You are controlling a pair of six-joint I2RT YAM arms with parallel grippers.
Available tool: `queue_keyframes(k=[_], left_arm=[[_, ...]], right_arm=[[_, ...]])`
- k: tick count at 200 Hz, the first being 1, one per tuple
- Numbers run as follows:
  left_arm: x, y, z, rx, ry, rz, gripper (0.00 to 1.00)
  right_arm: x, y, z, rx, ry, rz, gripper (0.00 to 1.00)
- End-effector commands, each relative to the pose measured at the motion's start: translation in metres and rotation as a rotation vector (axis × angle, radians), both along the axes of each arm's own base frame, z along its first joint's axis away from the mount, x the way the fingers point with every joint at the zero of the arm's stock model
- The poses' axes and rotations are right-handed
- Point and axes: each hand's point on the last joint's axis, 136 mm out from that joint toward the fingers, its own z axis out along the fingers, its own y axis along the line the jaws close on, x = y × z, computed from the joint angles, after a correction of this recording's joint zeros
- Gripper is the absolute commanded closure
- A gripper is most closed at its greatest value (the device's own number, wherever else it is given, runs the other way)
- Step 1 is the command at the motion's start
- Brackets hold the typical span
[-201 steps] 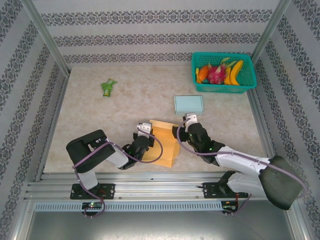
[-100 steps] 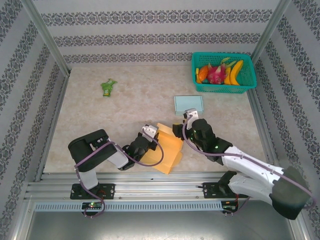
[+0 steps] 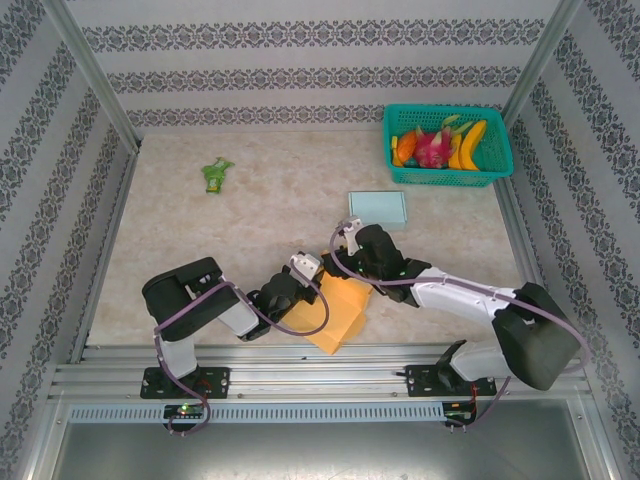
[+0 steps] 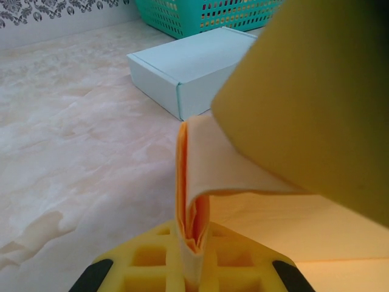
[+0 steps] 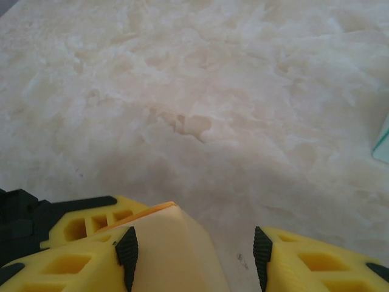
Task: Fold the paper box
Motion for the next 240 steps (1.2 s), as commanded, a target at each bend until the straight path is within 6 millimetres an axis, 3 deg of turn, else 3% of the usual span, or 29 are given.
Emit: queue_keyframes(k=[1,31,60,100,130,208,240], left_arm=[[-0.003,-0.005,-0.013,0.032,0.024,-0.039,1.00],[-0.002,-0.006,-0.016,0.038,0.030,-0.035,0.99],[-0.001,-0.004,-0.019,0.053,0.031,-0.029,0.95],[-0.001,0.002,-0.019,0.061,0.018,-0.011,0.95],[-0.002,-0.003,-0.017,0.051,0.021,-0.036,0.93],[-0.001,0.005,-0.013,0.024,0.043,-0.036,0.81],[-0.002,0.005,-0.010,0.011,0.041,-0.042,0.84]], right_arm=[[0.000,0.004,-0.016,-0.046,0.002,0.025,0.45],[0.000,-0.001,-0.037,-0.110,0.013,0.031,0.46],[-0.002,-0.011,-0.042,-0.187,-0.022,0.038,0.46],[-0.010,-0.022,-0.031,-0.203,-0.100,0.082,0.46],[-0.013,-0.018,-0.019,-0.159,-0.135,0.113,0.46],[-0.017,-0.017,-0.033,-0.191,-0.139,0.153,0.46],[-0.015,-0.016,-0.025,-0.167,-0.151,0.137,0.46]])
